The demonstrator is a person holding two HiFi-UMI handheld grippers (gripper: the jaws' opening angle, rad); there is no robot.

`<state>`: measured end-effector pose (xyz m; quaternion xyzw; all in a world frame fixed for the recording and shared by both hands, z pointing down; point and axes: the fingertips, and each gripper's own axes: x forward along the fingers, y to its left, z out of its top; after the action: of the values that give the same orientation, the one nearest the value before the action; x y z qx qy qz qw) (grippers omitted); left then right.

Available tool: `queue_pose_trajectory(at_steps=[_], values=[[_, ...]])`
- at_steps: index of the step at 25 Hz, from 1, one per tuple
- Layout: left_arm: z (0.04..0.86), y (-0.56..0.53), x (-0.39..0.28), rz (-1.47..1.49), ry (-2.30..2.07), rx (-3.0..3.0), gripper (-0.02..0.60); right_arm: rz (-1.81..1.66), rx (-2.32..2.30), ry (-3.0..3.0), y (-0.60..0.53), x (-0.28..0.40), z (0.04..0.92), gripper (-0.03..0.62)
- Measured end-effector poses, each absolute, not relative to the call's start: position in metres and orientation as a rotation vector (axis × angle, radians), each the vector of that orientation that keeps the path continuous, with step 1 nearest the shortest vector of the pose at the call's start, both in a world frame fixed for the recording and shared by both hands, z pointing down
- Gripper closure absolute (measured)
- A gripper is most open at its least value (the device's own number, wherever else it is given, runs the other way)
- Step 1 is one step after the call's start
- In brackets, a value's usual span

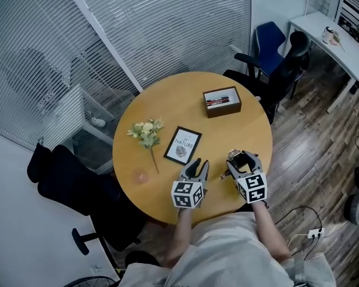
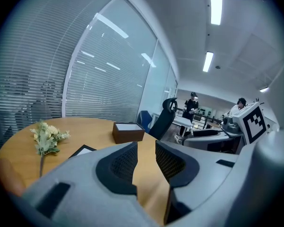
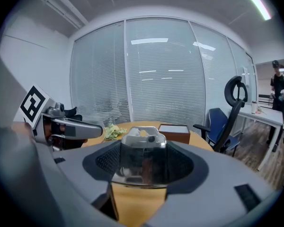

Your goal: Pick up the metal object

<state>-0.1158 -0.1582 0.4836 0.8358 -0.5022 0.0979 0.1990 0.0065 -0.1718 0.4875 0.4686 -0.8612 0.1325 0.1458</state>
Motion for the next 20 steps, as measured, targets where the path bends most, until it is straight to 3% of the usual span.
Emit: queue_pose_trajectory(at_steps=[20], values=[[0.489, -0.159, -0.134, 0.305, -1.474, 2.31, 0.486, 0.44, 1.304, -2.532, -0.184, -0.006, 0.495, 0.312]])
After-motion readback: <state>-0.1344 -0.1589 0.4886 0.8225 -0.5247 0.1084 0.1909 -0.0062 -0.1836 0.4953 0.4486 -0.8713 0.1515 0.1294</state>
